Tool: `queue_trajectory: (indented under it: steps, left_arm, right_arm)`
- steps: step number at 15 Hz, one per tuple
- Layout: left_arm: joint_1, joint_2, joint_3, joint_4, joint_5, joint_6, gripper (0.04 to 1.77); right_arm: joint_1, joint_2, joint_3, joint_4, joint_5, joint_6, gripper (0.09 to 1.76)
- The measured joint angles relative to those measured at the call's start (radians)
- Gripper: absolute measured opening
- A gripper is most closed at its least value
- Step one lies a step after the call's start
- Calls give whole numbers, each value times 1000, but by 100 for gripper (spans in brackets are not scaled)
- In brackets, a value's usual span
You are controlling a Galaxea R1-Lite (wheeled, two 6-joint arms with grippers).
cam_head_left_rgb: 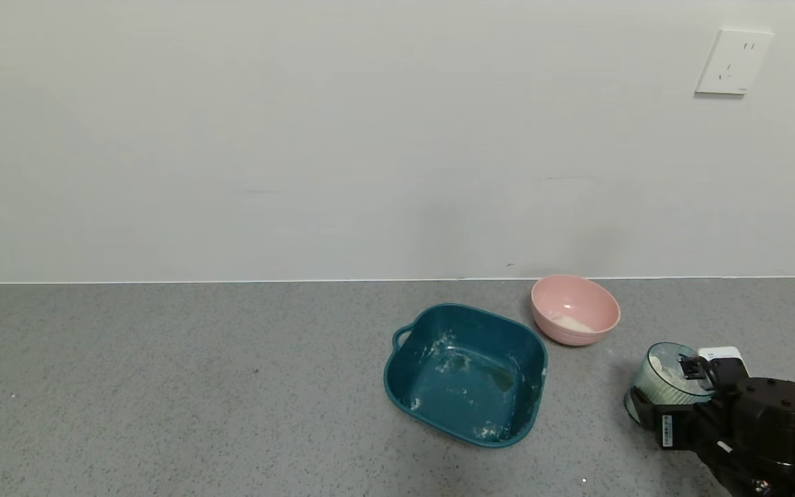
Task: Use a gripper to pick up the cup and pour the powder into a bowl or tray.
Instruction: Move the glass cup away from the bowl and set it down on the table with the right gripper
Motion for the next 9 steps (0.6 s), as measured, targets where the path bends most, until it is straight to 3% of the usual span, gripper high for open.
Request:
queue_trajectory:
  steps: [6, 9]
  left_arm:
    - [0, 0, 0, 0, 0, 0, 172]
    - [0, 0, 0, 0, 0, 0, 172]
  right_arm:
    - [12, -116, 72, 0, -4, 1, 170]
    - [3, -177, 81, 0, -53, 0, 170]
